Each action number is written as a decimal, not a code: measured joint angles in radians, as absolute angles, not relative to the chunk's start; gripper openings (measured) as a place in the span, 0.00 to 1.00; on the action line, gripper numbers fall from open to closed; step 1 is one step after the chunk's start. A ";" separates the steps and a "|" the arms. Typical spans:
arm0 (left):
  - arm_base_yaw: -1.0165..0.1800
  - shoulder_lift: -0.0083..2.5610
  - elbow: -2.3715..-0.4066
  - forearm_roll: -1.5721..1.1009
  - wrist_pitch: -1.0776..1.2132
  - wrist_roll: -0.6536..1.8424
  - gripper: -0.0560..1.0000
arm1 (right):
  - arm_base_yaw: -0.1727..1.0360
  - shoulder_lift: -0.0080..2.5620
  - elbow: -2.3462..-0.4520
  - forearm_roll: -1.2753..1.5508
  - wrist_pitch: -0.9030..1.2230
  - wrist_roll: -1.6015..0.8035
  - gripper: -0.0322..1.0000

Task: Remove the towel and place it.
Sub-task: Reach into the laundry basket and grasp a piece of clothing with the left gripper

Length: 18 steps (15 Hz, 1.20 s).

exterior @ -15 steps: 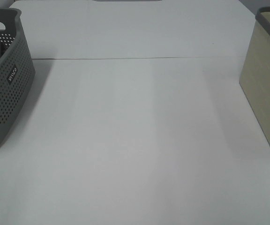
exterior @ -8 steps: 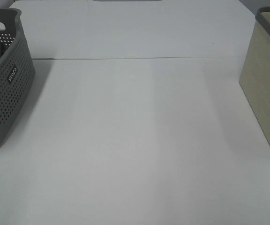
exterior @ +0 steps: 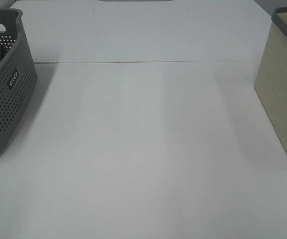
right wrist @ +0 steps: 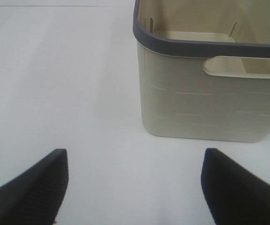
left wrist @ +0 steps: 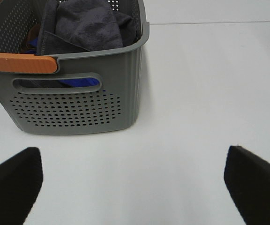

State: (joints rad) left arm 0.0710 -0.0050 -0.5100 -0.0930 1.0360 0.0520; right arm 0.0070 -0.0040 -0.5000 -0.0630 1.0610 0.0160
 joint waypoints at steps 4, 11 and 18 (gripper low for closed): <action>0.071 -0.005 -0.510 -0.093 1.036 0.052 0.99 | 0.007 -0.004 -0.500 -0.063 1.061 0.016 0.77; 0.071 0.009 -0.516 -0.093 1.043 0.137 0.99 | 0.007 -0.004 -0.500 -0.063 1.061 0.016 0.77; 0.071 0.458 -0.843 -0.084 1.086 0.586 0.99 | 0.007 -0.004 -0.500 -0.063 1.061 0.016 0.77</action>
